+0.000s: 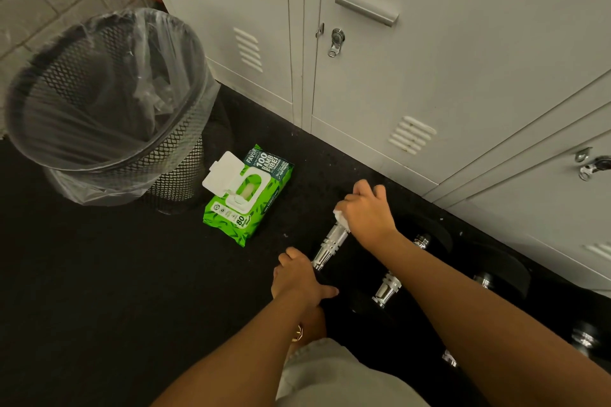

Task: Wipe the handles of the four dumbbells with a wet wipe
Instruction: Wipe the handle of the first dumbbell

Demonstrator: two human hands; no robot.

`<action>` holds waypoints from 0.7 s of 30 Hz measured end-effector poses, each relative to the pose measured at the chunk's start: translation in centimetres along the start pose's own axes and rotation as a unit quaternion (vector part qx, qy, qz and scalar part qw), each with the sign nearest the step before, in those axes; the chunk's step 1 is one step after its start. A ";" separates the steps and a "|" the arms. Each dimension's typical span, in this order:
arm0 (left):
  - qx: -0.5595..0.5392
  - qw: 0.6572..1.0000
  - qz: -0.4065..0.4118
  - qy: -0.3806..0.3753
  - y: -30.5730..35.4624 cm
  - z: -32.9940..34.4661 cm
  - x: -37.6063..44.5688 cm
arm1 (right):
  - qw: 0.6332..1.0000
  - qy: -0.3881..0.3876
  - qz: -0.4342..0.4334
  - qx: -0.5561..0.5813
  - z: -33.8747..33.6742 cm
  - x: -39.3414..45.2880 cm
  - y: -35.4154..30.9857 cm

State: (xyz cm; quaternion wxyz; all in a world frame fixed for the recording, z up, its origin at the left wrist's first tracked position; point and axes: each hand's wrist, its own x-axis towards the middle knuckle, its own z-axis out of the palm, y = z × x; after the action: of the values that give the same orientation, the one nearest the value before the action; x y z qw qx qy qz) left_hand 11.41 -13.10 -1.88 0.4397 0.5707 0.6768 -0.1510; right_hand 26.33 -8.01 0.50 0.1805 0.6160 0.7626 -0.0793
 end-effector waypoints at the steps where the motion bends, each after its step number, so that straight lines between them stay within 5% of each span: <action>1: 0.004 1.000 -0.001 0.002 0.0 0.0 0.0 | 1.000 -0.005 -0.002 0.005 0.0 -0.1 -0.3; 12: 0.014 1.000 -0.006 0.004 0.1 0.0 -0.1 | 0.995 -0.046 -0.092 -0.013 -0.3 0.1 -1.9; 16: 0.012 1.000 -0.006 0.008 0.2 0.0 -0.1 | 0.997 -0.060 -0.042 -0.012 -0.8 1.2 -1.3; 21: 0.020 1.000 -0.009 -0.001 0.2 0.0 -0.1 | 0.990 -0.073 -0.122 -0.015 0.1 0.9 -2.7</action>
State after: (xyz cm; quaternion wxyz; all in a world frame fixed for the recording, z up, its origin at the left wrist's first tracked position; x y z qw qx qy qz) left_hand 11.57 -13.10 -1.80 0.4269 0.5731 0.6787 -0.1693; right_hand 23.59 -7.84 -0.17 0.2339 0.5079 0.8182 -0.1340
